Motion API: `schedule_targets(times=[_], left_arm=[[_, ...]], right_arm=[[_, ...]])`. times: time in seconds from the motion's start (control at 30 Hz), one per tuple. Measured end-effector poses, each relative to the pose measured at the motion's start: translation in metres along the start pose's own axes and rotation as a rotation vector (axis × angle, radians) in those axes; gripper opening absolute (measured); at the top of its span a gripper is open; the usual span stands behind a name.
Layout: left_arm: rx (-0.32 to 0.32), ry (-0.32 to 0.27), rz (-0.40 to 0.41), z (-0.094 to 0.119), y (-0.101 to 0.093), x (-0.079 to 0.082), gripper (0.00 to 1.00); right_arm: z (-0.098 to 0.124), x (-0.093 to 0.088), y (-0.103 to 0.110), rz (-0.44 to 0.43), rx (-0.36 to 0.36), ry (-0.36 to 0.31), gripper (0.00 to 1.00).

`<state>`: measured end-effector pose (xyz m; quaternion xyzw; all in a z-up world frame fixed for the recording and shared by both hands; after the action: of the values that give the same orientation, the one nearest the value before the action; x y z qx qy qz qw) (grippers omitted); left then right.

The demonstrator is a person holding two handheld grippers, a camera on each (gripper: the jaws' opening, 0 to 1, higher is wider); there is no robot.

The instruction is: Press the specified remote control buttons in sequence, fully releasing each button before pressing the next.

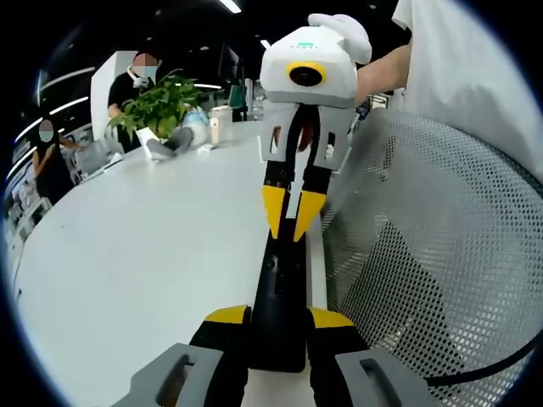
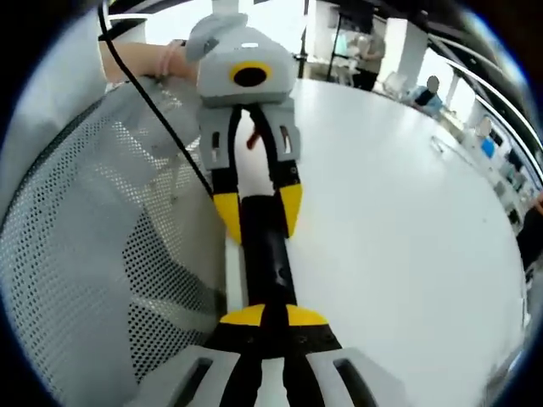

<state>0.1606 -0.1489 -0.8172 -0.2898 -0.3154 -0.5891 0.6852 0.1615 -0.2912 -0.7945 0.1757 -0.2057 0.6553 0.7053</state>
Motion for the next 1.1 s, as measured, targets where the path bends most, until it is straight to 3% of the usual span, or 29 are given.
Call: schedule_targets(times=[0.27,0.47,0.67,0.77,0.87,1.0,1.1], left_arm=[[0.000,0.002,-0.002,0.000,0.000,0.000,0.25],[0.001,0.002,-0.002,0.000,0.000,0.000,0.25],[0.001,-0.001,0.001,0.000,0.000,0.000,0.25],[0.001,-0.002,0.003,0.000,0.000,0.000,0.25],[0.002,-0.003,0.004,0.000,0.000,-0.001,0.25],[-0.001,-0.004,0.005,0.000,0.000,0.000,0.25],[0.000,-0.004,0.004,0.000,0.000,0.000,0.25]], right_arm=[[-0.001,0.001,-0.002,-0.048,0.012,-0.024,0.05],[-0.002,0.004,-0.002,-0.029,0.035,0.007,0.07],[-0.005,0.011,0.001,0.072,0.023,0.125,0.07],[-0.007,0.018,0.002,0.099,0.018,0.218,0.07],[-0.010,0.021,0.001,0.109,0.027,0.247,0.06],[-0.007,0.018,-0.001,0.076,0.035,0.232,0.06],[-0.005,0.012,0.002,0.050,-0.012,0.137,0.06]])
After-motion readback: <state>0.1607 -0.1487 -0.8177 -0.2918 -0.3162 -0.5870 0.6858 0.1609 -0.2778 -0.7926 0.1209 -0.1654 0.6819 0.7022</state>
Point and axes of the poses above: the point that each gripper's makers call its tool centre point, and the gripper's own axes: z roughly backward along the fingers, y roughly to its left, x roughly out of its top, the point moved 7 cm from there along z, roughly backward along the fingers, and after that the axes turned 2 degrees about y, right-handed, at the moved point
